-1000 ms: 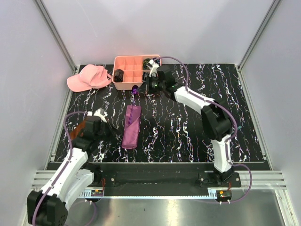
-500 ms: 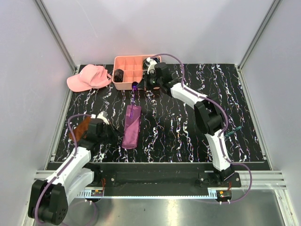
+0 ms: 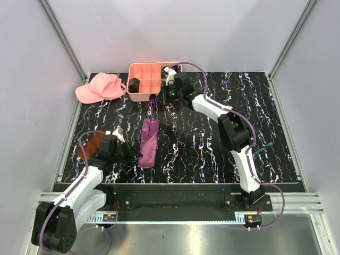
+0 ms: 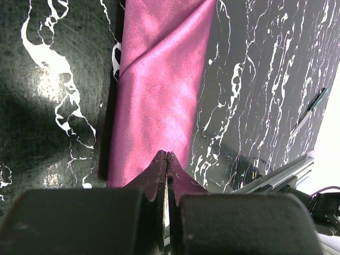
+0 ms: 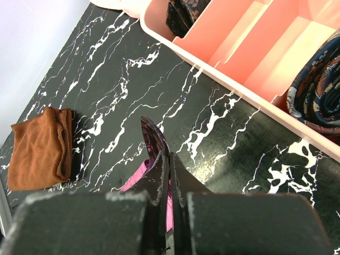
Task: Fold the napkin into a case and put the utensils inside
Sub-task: Insert the spoon into the folded napkin.
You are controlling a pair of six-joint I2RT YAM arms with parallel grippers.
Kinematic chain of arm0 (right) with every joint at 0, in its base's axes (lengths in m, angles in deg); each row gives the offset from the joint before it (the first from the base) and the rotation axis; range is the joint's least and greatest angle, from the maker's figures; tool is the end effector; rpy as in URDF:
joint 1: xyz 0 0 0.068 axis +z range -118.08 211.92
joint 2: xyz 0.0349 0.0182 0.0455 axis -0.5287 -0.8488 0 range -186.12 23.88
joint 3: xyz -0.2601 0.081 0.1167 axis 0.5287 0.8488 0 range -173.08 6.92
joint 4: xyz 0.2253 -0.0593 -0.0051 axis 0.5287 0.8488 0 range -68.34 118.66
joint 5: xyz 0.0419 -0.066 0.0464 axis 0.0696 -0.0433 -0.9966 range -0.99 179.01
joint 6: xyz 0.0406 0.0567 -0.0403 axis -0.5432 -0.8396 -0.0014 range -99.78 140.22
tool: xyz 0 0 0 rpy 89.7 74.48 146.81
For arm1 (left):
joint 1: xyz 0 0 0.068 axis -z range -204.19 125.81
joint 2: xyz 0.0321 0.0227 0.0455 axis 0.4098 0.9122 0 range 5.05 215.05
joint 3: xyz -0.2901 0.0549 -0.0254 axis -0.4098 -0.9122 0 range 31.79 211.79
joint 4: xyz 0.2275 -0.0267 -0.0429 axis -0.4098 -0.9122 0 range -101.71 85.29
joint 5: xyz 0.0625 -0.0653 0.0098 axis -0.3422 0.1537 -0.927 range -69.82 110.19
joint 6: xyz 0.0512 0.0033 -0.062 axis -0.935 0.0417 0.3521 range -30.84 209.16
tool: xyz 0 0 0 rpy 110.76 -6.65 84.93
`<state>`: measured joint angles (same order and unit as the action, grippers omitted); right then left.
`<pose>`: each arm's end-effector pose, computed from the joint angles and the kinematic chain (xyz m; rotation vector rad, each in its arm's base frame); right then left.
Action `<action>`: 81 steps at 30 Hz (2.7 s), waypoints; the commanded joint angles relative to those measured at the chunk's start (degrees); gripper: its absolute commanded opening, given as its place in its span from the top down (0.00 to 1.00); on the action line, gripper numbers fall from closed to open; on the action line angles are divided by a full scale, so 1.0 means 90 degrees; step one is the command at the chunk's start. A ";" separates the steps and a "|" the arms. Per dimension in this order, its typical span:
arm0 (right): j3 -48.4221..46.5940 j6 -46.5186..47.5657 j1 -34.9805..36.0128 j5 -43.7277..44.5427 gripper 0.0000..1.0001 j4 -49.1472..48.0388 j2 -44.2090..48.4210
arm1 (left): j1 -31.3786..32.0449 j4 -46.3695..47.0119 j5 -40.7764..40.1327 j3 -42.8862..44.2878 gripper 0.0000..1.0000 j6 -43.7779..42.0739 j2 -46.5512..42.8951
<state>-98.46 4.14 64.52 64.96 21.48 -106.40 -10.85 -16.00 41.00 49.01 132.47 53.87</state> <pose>0.4489 0.3209 0.2400 -0.5784 2.0133 0.9508 0.1364 -0.0578 0.1746 -0.4410 2.4006 -0.8964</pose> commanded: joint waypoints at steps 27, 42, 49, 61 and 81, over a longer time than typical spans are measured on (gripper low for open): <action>0.0654 -0.0361 0.0460 -0.0149 1.00 -0.0585 0.0178 | 0.0011 -0.0220 -0.0008 -0.0184 1.00 0.0383 0.0045; 0.1016 -0.1006 0.0655 -0.0384 1.00 -0.0497 0.0276 | 0.0011 -0.0133 -0.0096 -0.0447 1.00 0.0422 -0.0121; 0.0987 -0.1221 0.0743 -0.0472 1.00 -0.0214 0.0267 | 0.0002 -0.0123 -0.0106 -0.0516 1.00 0.0451 -0.0190; 0.1114 -0.1397 0.0850 -0.0628 1.00 -0.0009 0.0071 | 0.0002 -0.0132 -0.0106 -0.0496 1.00 0.0471 -0.0268; 0.0704 -0.1359 0.0860 -0.0326 0.69 0.0479 -0.0281 | 0.0002 -0.0172 0.0235 -0.0272 1.00 0.0413 -0.0502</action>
<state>-88.47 -8.67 71.64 61.07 24.76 -108.93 -10.85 -19.23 41.03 44.48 136.25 50.79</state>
